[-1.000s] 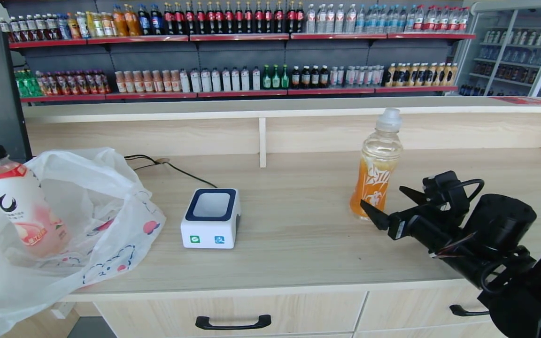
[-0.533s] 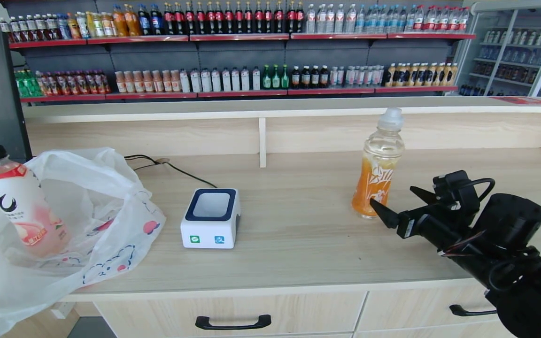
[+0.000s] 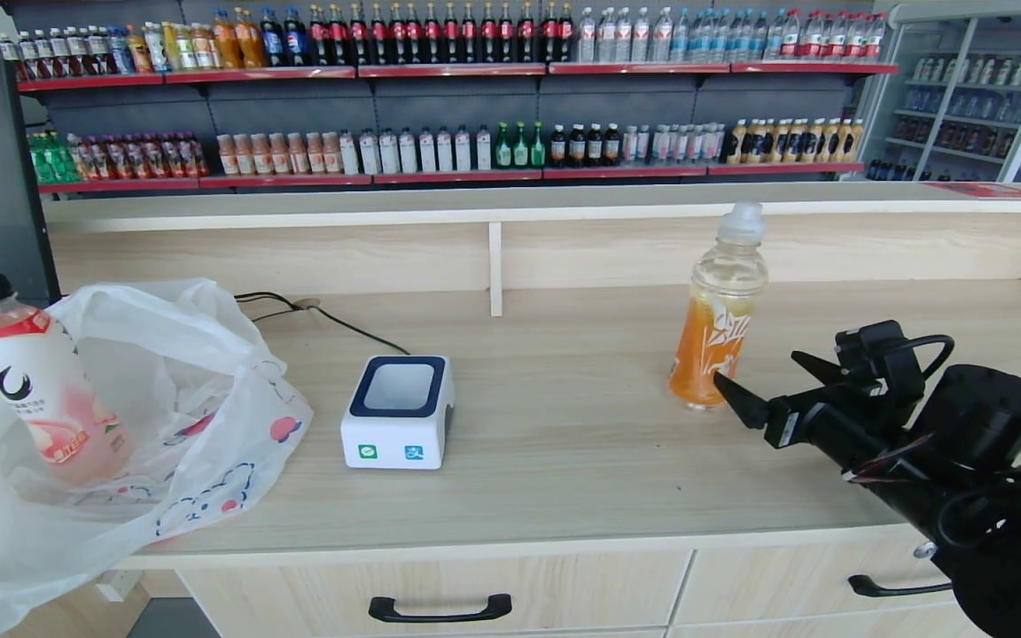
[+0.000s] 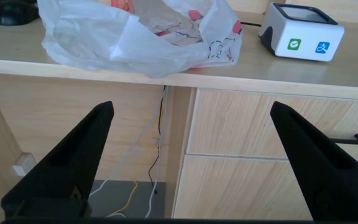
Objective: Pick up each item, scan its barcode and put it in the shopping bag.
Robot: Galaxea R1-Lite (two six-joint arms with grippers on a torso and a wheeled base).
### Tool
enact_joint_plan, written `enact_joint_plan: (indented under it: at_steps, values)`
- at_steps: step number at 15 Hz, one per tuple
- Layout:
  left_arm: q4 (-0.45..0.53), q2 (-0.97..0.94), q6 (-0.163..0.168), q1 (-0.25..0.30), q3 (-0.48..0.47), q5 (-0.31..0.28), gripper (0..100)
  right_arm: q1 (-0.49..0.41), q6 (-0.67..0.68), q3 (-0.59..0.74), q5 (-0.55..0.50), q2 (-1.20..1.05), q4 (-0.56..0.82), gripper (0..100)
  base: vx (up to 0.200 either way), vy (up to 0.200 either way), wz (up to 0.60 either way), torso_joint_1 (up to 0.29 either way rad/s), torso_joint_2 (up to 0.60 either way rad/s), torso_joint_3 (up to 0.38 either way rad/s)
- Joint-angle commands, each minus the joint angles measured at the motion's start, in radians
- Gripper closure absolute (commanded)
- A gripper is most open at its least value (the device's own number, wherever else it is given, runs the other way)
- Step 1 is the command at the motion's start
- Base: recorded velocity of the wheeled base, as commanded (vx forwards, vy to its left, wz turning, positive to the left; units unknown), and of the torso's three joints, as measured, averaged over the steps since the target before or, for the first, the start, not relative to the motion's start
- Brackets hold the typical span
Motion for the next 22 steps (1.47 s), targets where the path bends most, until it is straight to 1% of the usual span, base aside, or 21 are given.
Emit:
enact_joint_plan:
  at_steps: [1,4,8,10,15,16,17,19,22]
  values:
    - [0.0,0.0,-0.001,0.0,0.0,0.0,0,-0.008,0.0,0.0,0.001,-0.005,-0.001,0,0.0,0.0,0.0,0.0,0.0,0.0]
    - [-0.001,0.0,-0.001,0.0,0.0,0.0,0,-0.015,0.0,0.004,0.001,-0.008,-0.001,0,0.0,0.0,0.0,0.0,0.0,0.0]
    - [0.0,0.0,-0.001,0.002,0.0,0.0,0,-0.1,-0.006,0.012,0.007,-0.014,-0.001,0,0.0,0.0,0.0,0.0,0.0,0.0]
    - [0.0,0.0,-0.001,0.002,0.0,0.001,0,-0.098,-0.009,0.012,0.007,-0.019,-0.001,0,0.0,0.0,0.0,0.0,0.0,0.0]
    - [0.0,0.0,-0.001,0.0,0.0,0.001,0,-0.044,-0.011,0.053,0.007,-0.083,-0.001,0,0.0,0.0,0.0,0.0,0.0,0.0]
    - [0.0,0.0,-0.001,0.0,0.0,0.0,0,-0.026,-0.011,0.067,0.007,-0.098,-0.001,0,0.0,0.0,0.0,0.0,0.0,0.0]
    - [0.0,0.0,-0.001,0.002,0.0,0.001,0,0.012,-0.011,0.09,0.007,-0.115,-0.001,0,0.0,0.0,0.0,0.0,0.0,0.0]
    - [0.0,0.0,-0.001,0.0,0.0,0.0,0,0.08,-0.011,0.066,0.007,-0.101,-0.001,0,0.0,0.0,0.0,0.0,0.0,0.0]
    - [0.0,0.0,-0.001,0.0,0.0,0.0,0,0.087,-0.011,-0.005,0.005,-0.019,-0.001,0,0.0,0.0,0.0,0.0,0.0,0.0]
